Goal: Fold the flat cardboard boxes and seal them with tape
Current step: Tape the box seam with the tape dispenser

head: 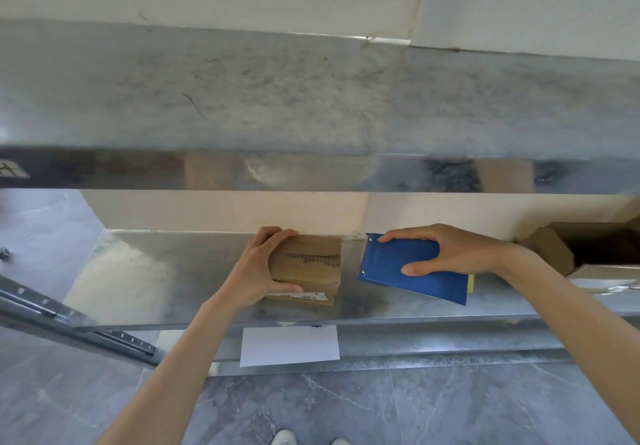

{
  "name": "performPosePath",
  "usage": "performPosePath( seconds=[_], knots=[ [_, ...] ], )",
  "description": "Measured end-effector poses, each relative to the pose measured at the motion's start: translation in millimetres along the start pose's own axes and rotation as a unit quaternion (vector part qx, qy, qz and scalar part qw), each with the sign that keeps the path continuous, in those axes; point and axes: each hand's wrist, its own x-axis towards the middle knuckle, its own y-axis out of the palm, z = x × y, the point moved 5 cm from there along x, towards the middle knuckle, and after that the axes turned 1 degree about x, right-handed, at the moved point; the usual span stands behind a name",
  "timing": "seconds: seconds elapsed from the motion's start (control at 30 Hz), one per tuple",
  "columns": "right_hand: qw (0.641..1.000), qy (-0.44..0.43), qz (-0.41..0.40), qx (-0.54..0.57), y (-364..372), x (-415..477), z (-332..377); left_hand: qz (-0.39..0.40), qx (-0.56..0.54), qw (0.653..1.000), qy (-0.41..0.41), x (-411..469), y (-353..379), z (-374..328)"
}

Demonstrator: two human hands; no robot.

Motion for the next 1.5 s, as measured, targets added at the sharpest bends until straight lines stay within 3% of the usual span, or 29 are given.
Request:
performPosePath(
  seconds=[0.37,0.53,0.67,0.83,1.13,1.37,1.5],
  knots=[
    [0.996,0.011,-0.019,-0.085,21,31,18,-0.009,-0.011,1.0,0.004,-2,2,-1],
    [0.971,0.045,-0.057,-0.228,43,41,8,-0.007,-0.009,1.0,0.012,-5,2,-1],
    [0.971,0.038,-0.129,-0.198,58,47,-12,-0.013,0.001,1.0,0.005,-5,1,-2],
    [0.942,0.079,-0.26,-0.194,61,53,-45,-0.028,-0.017,0.999,0.006,-7,1,-4],
    [0.919,0.129,-0.305,-0.214,80,58,-65,-0.037,-0.008,0.999,-0.03,-10,1,-4],
    [0.931,0.14,-0.314,-0.126,79,61,-70,-0.04,-0.012,0.999,-0.036,-10,1,-5],
    [0.905,0.155,-0.343,-0.2,77,51,-52,-0.049,-0.03,0.998,-0.038,-10,2,-5]
  ],
)
